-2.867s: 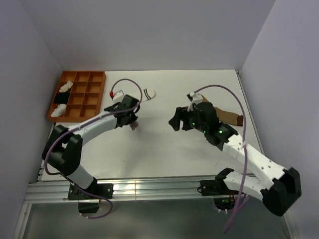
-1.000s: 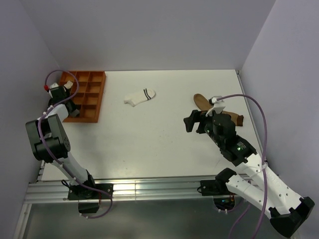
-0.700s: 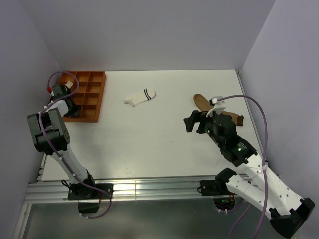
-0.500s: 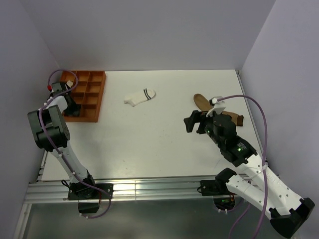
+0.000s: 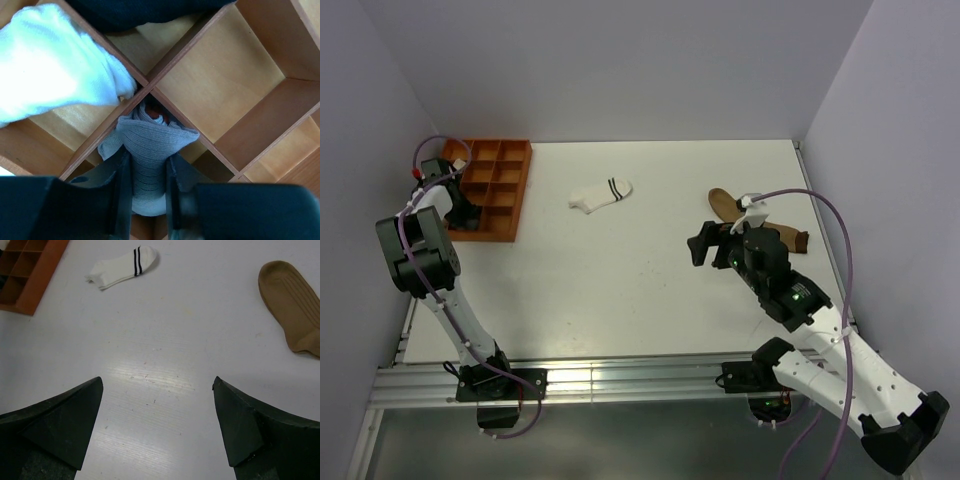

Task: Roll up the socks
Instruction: Place the sock in the storage box, then adjust the sock at the center of the board.

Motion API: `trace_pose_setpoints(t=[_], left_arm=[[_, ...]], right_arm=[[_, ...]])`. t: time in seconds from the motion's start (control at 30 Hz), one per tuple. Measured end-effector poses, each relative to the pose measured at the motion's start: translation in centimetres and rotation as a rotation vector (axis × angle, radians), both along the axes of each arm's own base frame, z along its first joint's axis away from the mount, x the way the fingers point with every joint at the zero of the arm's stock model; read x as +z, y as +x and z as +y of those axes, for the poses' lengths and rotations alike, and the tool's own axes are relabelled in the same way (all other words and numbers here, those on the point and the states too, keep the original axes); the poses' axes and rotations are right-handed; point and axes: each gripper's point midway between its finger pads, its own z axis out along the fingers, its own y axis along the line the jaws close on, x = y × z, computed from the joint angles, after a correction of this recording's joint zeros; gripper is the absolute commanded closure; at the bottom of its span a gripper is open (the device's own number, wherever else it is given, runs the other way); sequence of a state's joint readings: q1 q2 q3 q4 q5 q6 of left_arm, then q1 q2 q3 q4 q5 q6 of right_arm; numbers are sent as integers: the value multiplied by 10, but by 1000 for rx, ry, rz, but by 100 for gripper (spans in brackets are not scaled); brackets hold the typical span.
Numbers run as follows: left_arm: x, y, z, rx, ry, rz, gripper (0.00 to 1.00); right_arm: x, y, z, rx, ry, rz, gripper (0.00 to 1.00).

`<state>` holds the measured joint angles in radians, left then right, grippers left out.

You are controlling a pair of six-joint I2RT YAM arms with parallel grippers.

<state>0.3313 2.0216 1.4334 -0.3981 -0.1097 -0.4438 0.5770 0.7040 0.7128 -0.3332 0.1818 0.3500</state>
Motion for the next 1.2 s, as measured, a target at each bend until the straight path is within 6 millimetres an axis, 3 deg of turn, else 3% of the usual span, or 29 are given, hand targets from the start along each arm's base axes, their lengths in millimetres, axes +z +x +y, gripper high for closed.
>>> trace_pose_setpoints(t=[0.27, 0.4, 0.43, 0.67, 0.87, 1.07, 1.2], left_arm=[[6, -12, -2, 43, -16, 29, 47], [22, -25, -8, 58, -34, 47, 37], [29, -27, -9, 61, -38, 40, 28], [106, -32, -19, 73, -41, -130, 24], [171, -61, -42, 60, -51, -353, 28], [181, -101, -64, 41, -50, -465, 25], [189, -119, -89, -27, -41, -526, 23]], right_arm=[[-6, 1, 1, 0, -13, 19, 4], [-5, 1, 0, 0, -15, 22, 4], [-4, 1, 0, -1, -14, 22, 3], [-1, 11, 0, -45, -33, 65, 3], [-19, 28, 1, -117, -69, 175, 5], [-43, 53, -14, -235, -54, 288, 8], [-69, 81, -41, -367, 5, 395, 8]])
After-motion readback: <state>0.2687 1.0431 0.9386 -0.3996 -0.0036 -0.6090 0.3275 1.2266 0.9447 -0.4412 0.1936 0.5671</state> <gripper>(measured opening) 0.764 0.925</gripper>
